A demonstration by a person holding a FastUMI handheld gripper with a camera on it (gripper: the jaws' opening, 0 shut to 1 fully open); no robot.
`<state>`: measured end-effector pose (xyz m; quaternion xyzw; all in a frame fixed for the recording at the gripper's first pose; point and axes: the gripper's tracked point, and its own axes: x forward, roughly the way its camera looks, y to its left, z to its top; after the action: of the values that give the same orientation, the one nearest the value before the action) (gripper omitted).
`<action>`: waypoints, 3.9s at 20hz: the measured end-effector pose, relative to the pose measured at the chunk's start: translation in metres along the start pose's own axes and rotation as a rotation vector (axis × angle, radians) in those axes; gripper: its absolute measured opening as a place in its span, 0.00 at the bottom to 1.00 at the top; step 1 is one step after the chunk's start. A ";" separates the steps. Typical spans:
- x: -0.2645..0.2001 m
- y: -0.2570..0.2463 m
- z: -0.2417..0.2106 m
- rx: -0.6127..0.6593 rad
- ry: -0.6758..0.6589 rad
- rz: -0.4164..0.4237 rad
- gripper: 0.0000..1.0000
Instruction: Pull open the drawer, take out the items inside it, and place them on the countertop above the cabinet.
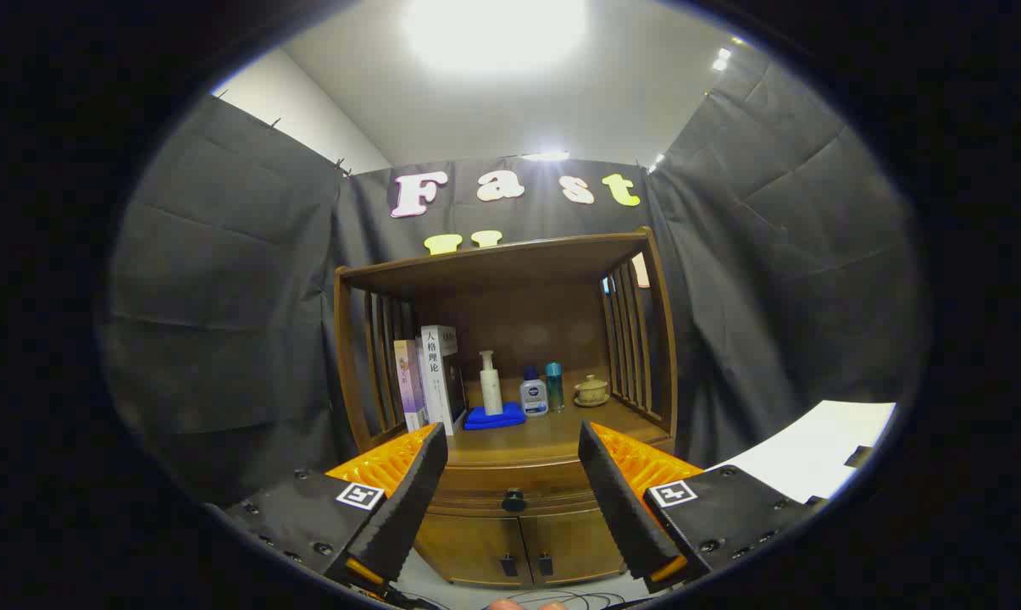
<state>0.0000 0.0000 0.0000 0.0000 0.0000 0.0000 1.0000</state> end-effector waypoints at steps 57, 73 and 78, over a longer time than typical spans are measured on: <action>0.180 -0.005 -0.225 -0.026 0.318 0.026 0.98; 0.202 0.001 -0.274 -0.081 0.396 -0.024 0.62; 0.200 0.001 -0.273 -0.058 0.414 -0.048 0.44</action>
<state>0.2002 0.0014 -0.2728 -0.0288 0.2056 -0.0240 0.9779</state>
